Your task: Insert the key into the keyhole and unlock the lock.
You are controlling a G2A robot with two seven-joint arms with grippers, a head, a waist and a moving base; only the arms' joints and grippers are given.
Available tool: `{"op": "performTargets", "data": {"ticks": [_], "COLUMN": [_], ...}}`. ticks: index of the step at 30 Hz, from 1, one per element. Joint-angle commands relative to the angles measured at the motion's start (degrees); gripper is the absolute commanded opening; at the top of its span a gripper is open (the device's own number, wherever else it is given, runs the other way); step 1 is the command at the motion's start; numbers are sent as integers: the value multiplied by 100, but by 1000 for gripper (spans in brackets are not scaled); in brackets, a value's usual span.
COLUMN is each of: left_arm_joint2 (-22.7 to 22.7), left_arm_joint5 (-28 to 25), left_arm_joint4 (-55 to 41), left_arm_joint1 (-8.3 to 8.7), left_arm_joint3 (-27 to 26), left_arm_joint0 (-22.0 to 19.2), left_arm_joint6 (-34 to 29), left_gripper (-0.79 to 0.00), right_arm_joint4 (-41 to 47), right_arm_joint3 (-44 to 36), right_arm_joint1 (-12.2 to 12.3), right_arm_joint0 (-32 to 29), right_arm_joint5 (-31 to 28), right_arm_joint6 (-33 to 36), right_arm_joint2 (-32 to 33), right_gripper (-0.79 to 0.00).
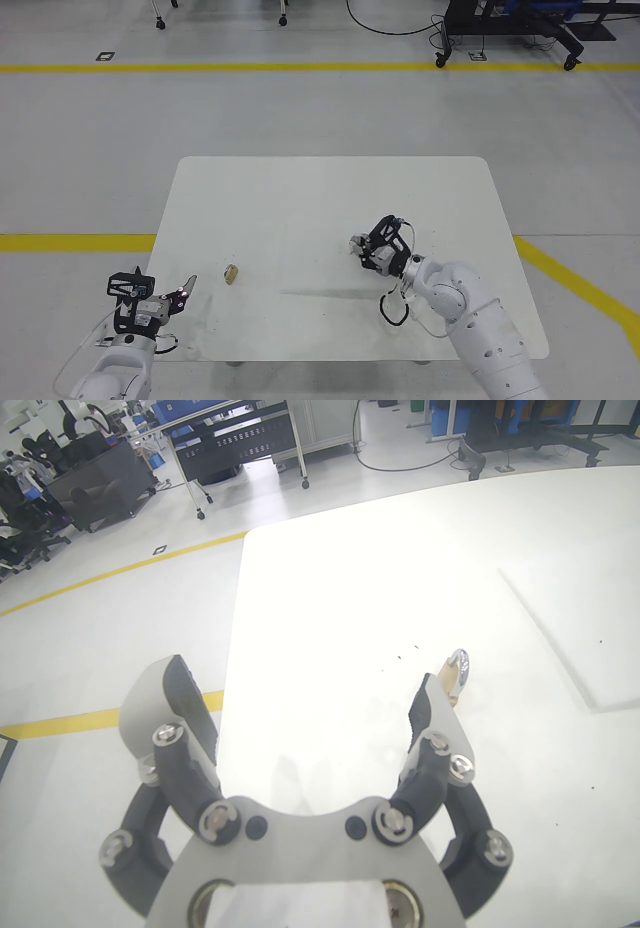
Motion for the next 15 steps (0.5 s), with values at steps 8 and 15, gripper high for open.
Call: {"op": "performTargets", "data": {"ticks": [8, 15], "left_arm_joint2": [0, 0], "left_arm_joint5": [0, 0], "left_arm_joint4": [0, 0], "left_arm_joint1": [0, 0], "left_arm_joint3": [0, 0], "left_arm_joint0": [0, 0], "left_arm_joint6": [0, 0], "left_gripper": [0, 0], "right_arm_joint4": [2167, 56], "right_arm_joint3": [1158, 563], "right_arm_joint1": [-47, 23], "right_arm_joint0": [597, 456], "right_arm_joint5": [-574, -128], "right_arm_joint6": [1237, 253], "right_arm_joint2": [-95, -197], "right_gripper": [-785, -785]}}
